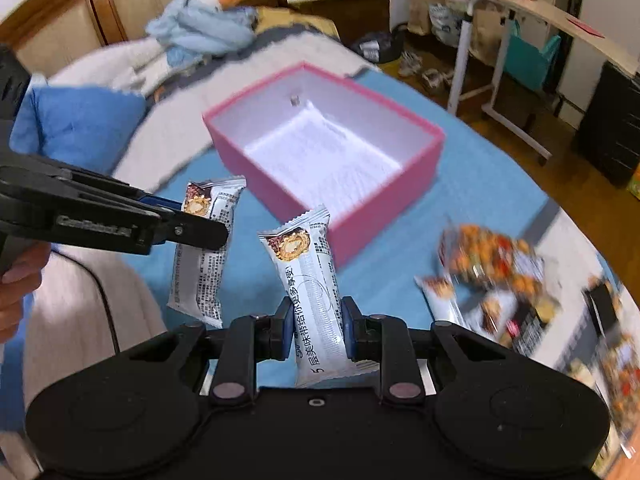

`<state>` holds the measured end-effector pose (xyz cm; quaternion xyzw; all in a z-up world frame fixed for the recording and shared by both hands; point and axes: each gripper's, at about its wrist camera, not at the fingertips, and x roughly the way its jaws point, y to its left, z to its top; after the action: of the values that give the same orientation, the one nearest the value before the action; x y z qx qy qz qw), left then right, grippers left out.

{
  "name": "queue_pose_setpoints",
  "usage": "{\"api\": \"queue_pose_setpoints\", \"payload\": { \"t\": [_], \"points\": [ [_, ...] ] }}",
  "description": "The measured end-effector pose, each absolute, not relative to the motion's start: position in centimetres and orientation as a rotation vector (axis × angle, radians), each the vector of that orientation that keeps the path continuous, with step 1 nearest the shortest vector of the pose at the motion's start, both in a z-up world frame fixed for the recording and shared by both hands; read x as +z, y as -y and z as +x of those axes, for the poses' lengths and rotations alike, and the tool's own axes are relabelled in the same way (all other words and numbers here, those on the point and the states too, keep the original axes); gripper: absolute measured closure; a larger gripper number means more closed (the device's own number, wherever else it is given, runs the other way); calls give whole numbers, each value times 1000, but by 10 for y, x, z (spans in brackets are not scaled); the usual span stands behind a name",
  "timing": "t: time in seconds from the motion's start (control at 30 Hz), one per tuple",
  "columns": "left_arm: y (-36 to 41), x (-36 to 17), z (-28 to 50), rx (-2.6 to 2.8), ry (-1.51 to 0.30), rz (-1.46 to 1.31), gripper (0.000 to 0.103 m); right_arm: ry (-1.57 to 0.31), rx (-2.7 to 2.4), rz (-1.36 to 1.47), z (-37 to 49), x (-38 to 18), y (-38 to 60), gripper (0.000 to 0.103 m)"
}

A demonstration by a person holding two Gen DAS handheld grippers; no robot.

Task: Organize snacks
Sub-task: 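Lift both held white bars and carry them over the pink box, then lower both bars into the pink box and open both grippers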

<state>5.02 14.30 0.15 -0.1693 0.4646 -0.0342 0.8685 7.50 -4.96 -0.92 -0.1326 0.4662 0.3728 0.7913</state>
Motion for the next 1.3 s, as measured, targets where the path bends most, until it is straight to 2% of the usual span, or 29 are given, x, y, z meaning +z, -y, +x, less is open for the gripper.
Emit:
{"api": "queue_pose_setpoints", "payload": {
  "t": [0.13, 0.27, 0.4, 0.67, 0.97, 1.1, 1.17, 1.23, 1.3],
  "points": [
    [-171, 17, 69, -58, -921, -383, 79, -955, 836, -243, 103, -13, 25, 75],
    [-195, 9, 104, -24, -878, -452, 79, -874, 820, -241, 137, -23, -7, 75],
    [-213, -19, 151, 19, -877, -494, 79, -821, 793, -303, 173, -36, -36, 75],
    [-235, -84, 234, 47, -948, -534, 79, -895, 768, -412, 233, -85, -72, 75],
    [-242, -133, 262, 57, -1014, -543, 79, -893, 750, -563, 244, -124, -106, 74],
    [-244, -143, 270, 81, -1017, -571, 75, -868, 737, -626, 244, -131, -115, 69],
    [-245, -146, 272, 91, -1014, -566, 68, -847, 728, -636, 243, -129, -116, 56],
    [-246, -145, 271, 94, -1008, -557, 61, -830, 731, -627, 238, -124, -113, 55],
    [-245, -137, 266, 95, -994, -524, 59, -822, 734, -599, 233, -116, -104, 55]
  ]
}}
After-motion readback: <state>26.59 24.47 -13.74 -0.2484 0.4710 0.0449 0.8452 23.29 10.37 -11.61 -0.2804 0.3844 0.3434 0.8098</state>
